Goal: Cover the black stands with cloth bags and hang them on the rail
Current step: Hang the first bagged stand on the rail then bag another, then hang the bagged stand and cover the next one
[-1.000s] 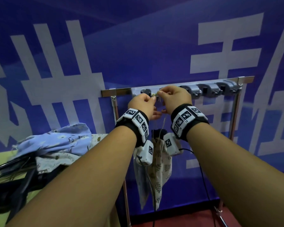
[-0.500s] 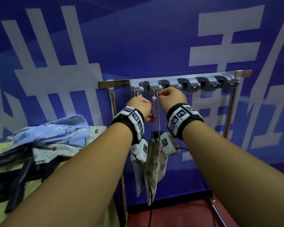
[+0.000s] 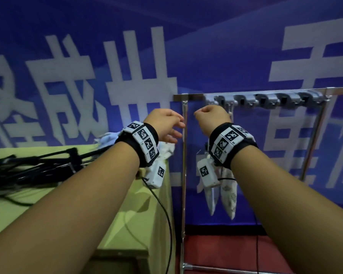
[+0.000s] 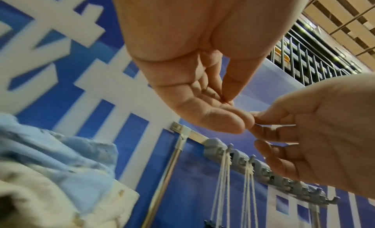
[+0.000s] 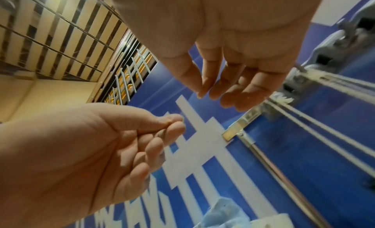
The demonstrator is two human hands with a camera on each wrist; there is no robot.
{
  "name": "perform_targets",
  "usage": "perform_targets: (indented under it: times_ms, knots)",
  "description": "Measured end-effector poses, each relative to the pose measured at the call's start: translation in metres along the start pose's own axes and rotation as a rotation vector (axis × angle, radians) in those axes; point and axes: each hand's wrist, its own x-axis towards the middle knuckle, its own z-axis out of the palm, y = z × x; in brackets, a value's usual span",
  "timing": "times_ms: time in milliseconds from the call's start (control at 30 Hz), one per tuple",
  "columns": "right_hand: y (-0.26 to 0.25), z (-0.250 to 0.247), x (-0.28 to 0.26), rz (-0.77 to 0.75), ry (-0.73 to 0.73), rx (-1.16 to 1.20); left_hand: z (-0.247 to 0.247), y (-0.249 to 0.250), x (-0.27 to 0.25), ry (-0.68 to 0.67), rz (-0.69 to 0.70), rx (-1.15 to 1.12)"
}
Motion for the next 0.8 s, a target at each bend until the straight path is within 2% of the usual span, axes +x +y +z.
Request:
perform_targets:
  times_ms: [133, 433, 600, 800]
  knots:
    - [-0.039, 0.037, -0.039, -0.011, -0.081, 0.051, -0.073, -0.009, -0.042, 0.068, -0.006, 0.025]
    - [-0.118, 0.142, -0.112, -0.090, -0.358, 0.127, -0.243, -0.044, -0.130, 0.301, -0.079, 0.141]
    - [-0.154, 0.206, -0.141, -0.159, -0.487, 0.008, -0.331, -0.073, -0.174, 0.443, -0.177, 0.145]
    - [-0.184, 0.263, -0.144, -0.221, -0.580, -0.204, -0.395, -0.112, -0.203, 0.552, -0.295, 0.175]
